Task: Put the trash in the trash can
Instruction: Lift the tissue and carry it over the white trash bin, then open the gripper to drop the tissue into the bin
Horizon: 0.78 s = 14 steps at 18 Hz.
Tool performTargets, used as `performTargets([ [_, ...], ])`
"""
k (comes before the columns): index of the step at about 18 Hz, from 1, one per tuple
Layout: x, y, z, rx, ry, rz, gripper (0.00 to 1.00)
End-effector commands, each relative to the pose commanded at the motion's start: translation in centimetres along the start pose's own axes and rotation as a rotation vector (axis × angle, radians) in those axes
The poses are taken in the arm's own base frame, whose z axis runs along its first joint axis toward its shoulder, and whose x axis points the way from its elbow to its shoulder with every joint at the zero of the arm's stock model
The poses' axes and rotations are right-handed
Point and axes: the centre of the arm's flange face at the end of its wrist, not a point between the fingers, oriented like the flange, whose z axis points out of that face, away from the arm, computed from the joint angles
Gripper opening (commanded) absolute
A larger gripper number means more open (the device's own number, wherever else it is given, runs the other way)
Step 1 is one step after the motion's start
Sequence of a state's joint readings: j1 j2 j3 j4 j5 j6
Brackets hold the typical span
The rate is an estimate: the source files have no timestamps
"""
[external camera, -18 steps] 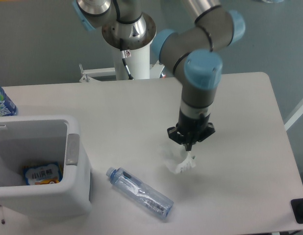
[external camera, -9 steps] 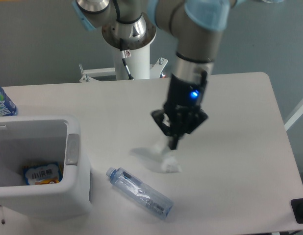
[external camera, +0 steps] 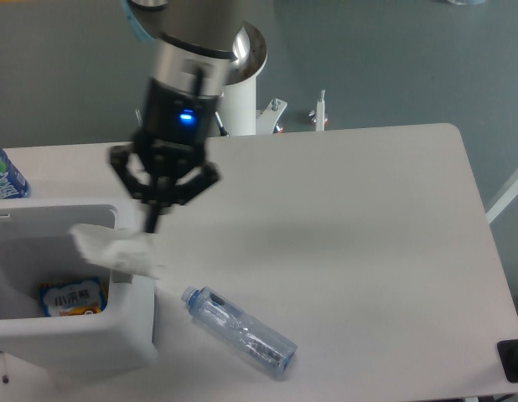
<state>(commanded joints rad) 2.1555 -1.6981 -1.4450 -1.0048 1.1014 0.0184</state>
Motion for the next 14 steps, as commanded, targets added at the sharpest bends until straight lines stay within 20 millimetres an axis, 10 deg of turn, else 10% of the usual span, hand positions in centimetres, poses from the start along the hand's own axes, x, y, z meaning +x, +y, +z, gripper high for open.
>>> performTargets([
  [5, 2.9, 1.0, 1.8, -0.026, 0.032, 0.045, 0.01],
  [9, 2.9, 0.8, 2.9, -0.037, 0.034, 0.049, 1.0],
  [14, 2.3, 0.1, 1.6, -0.014, 0.026, -0.011, 1.0],
])
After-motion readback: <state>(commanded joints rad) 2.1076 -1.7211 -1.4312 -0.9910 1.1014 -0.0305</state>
